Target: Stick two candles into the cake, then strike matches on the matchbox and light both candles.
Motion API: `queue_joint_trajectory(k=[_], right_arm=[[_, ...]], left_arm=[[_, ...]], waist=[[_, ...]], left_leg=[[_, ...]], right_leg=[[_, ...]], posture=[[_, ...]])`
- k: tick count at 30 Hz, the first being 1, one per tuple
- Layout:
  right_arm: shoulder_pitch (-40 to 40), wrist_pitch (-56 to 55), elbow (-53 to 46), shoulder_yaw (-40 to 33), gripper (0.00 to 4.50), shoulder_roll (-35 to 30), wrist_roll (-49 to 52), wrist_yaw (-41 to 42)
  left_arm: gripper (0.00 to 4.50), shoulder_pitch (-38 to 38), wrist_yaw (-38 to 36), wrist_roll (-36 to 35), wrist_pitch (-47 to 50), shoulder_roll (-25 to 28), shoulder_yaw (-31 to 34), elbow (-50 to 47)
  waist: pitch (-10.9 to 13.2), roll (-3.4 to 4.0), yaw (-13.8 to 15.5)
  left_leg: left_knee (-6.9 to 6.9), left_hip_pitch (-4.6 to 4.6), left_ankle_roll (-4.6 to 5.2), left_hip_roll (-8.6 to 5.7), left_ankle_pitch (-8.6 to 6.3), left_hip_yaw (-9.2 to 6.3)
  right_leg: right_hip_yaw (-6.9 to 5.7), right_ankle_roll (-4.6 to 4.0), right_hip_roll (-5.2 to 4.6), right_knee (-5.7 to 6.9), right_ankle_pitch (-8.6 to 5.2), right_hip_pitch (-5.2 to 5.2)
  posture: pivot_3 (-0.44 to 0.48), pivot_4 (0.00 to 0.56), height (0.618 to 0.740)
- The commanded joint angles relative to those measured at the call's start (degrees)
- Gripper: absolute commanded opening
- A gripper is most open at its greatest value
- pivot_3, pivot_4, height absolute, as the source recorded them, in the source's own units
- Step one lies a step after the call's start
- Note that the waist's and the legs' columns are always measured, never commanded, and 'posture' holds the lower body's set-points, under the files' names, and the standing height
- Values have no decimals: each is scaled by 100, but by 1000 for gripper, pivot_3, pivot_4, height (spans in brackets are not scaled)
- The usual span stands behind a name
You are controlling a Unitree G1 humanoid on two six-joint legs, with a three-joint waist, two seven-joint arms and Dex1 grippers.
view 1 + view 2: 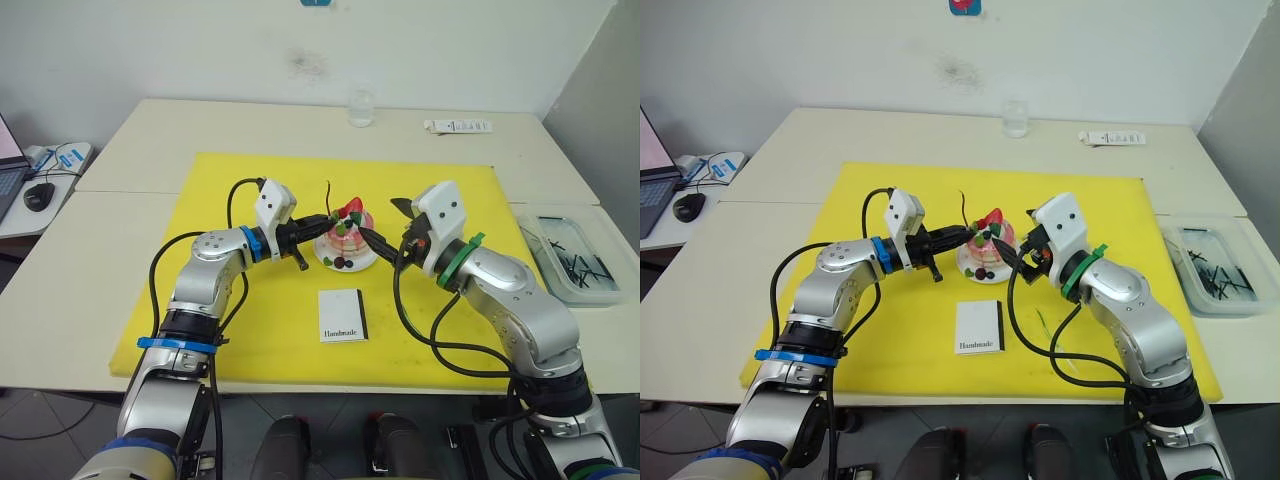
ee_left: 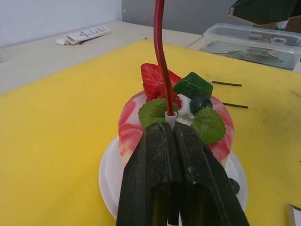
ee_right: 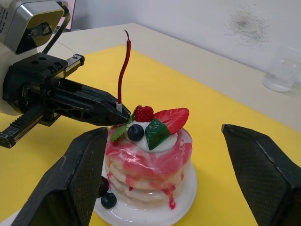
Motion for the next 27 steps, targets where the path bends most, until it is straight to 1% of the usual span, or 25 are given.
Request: queue_joint_trajectory(k=[1, 11, 15, 20, 27], right_arm=[[-192, -72, -139, -177, 4086, 32, -10, -49], [-231, -122, -78, -167, 4086, 35, -37, -50], [-142, -129, -102, -203, 4086, -56, -18, 37], [-3, -162, -98, -317, 4086, -234, 75, 256], [244, -83, -134, -573, 4086, -511, 323, 687]], left_arm=[[1065, -120, 55, -37, -59, -29, 127, -23], [1065, -100, 10, -135, 101, 123, 237, -271], [1065, 78, -85, -268, 368, 332, 313, -709], [1065, 494, -411, -512, 847, 715, 302, -1442], [1065, 878, -529, -621, 1029, 1093, 349, -2115]], waist=[[0, 0, 0], [0, 0, 0], [0, 0, -1], [0, 0, -4], [0, 0, -2]], left_leg=[[0, 0, 0, 0, 0, 0], [0, 0, 0, 0, 0, 0], [-1, 0, 0, 2, 0, -1], [-2, 0, 0, 2, 0, 1], [0, 6, 0, 2, 0, 0]], right_leg=[[0, 0, 0, 0, 0, 0], [0, 0, 0, 0, 0, 0], [0, 0, 1, 0, 0, 0], [2, -3, 0, -2, 1, 0], [1, -2, 0, 2, 2, 3]], posture=[[0, 150, 740], [0, 150, 740], [0, 150, 740], [0, 150, 740], [0, 150, 740]])
